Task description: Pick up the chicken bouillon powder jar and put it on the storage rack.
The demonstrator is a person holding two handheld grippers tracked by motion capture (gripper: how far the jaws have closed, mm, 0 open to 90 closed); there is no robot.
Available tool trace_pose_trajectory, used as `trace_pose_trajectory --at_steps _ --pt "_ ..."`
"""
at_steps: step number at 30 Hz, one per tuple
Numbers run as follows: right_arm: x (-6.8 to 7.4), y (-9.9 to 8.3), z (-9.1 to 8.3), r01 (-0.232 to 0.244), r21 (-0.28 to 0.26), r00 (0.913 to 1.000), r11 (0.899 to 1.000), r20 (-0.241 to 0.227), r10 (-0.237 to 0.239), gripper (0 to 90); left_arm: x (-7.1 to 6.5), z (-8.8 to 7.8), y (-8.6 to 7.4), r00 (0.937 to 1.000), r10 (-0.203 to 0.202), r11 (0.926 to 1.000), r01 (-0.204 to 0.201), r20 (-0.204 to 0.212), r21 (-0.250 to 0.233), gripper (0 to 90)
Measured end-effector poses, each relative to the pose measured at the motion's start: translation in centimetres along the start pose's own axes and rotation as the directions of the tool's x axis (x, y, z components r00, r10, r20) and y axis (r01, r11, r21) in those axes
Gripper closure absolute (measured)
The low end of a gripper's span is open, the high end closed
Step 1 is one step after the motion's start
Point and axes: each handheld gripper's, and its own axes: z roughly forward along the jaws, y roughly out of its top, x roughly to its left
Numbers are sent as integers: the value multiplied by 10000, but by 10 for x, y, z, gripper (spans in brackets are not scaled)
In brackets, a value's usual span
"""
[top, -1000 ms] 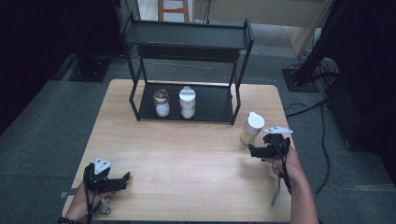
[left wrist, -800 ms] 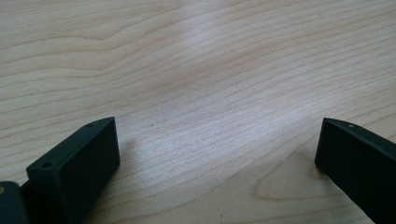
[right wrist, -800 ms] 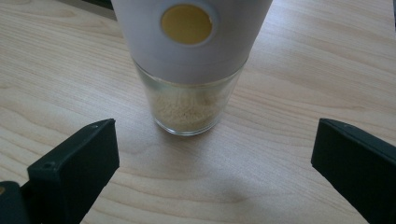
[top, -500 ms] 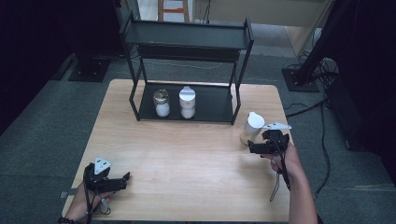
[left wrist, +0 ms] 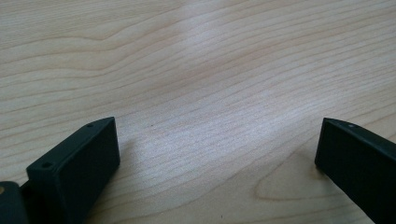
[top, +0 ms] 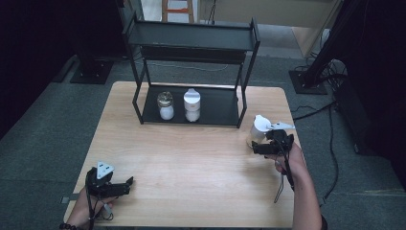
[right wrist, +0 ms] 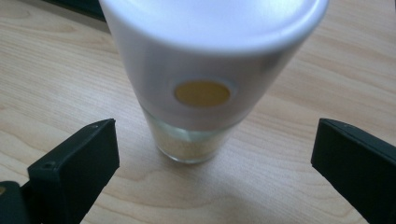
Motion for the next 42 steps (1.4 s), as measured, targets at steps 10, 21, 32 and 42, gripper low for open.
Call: trace_pose_trajectory --at_steps 10,21,32,42 --pt "5 14 1 116 -171 9999 9998 -60 -117 6 0 0 0 10000 14 10000 -14 7 2 0" --pt "6 29 -2 78 -278 10000 9996 30 -78 89 0 0 0 10000 12 10000 -12 6 0 0" --pt "5 35 7 -287 22 9996 9996 -44 287 234 0 0 0 10000 17 10000 -17 11 -6 0" --pt "7 39 10 -411 125 9990 9991 -177 413 296 0 0 0 10000 9 10000 -9 -2 3 0"
